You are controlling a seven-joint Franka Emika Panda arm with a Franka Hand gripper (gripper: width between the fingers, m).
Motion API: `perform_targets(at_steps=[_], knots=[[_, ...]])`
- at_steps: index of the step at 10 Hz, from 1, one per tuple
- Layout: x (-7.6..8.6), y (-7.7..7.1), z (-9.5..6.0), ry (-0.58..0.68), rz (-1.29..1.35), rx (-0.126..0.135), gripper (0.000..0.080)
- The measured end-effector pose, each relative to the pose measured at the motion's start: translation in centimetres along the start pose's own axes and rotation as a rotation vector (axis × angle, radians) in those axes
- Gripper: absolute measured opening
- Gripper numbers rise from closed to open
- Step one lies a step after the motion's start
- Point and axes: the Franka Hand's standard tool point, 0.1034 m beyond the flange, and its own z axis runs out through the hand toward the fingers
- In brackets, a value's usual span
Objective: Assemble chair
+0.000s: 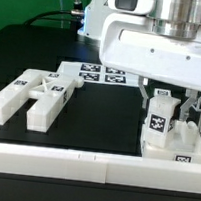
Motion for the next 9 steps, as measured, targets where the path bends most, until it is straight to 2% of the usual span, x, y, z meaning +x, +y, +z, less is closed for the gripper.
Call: perform_targets(at_steps=[4, 6, 7, 8, 9], knots=[[-0.14, -0.14, 0.03, -0.006, 0.264, 0.006, 0.029], [-0.13, -0.13, 0.03, -0.006, 0.233, 0.006, 0.029], [-0.15, -0.15, 0.03, -0.006, 0.234, 0.006, 0.0488], [-0.03, -0.11, -0.02, -0.006, 0.19, 0.007, 0.0596], [0.06, -0.11, -0.08, -0.003, 0.082, 0.006, 0.0596]])
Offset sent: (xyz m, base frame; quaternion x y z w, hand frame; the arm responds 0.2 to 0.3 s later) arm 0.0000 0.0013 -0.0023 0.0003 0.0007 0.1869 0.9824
